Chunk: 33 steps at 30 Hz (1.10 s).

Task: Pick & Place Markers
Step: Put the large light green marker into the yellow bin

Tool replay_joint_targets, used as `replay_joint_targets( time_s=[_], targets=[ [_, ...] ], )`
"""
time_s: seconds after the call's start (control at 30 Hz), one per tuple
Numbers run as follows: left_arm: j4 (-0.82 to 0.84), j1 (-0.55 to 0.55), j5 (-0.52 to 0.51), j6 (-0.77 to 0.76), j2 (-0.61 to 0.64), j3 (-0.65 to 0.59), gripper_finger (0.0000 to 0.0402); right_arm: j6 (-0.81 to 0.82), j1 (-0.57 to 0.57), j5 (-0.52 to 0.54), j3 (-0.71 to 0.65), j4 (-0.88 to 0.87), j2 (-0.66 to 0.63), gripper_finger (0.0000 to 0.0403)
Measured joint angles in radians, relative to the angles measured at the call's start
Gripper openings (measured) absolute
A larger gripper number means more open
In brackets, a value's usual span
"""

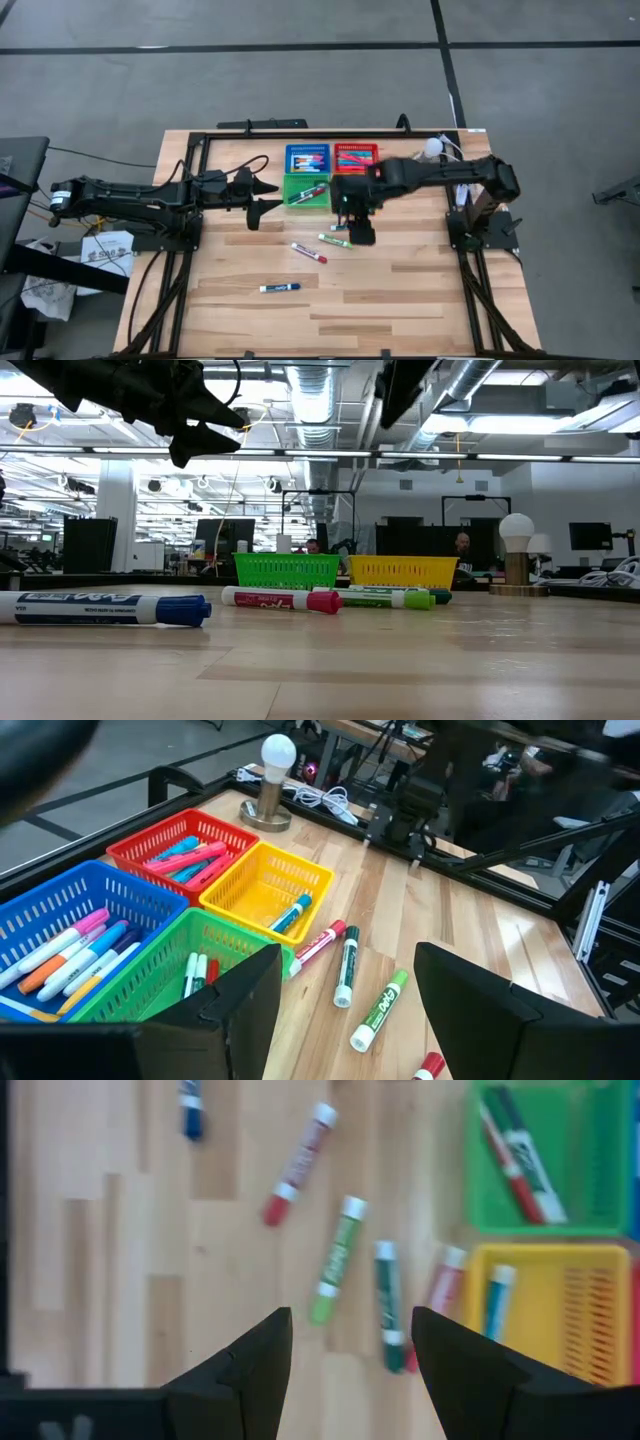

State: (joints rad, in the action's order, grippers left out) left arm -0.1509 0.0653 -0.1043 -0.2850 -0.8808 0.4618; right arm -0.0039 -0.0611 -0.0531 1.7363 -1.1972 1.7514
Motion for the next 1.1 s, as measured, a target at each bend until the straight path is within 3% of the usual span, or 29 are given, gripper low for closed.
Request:
replay_joint_targets(
  time_s=[0.23,0.5,1.1],
  targets=[
    [0.000,0.000,0.000,0.000,0.000,0.000,0.0227,0.112,-0.093,0.002,0.002,0.097,0.024,0.0196],
    [0.000,0.000,0.000,-0.004,-0.003,0.000,0.0227,0.220,-0.084,0.007,0.002,0.164,0.092,0.0194],
    [0.005,-0.004,0.001,-0.003,-0.038,0.000,0.0227,0.208,-0.046,0.056,-0.007,0.149,0.359,0.0189]
  ],
)
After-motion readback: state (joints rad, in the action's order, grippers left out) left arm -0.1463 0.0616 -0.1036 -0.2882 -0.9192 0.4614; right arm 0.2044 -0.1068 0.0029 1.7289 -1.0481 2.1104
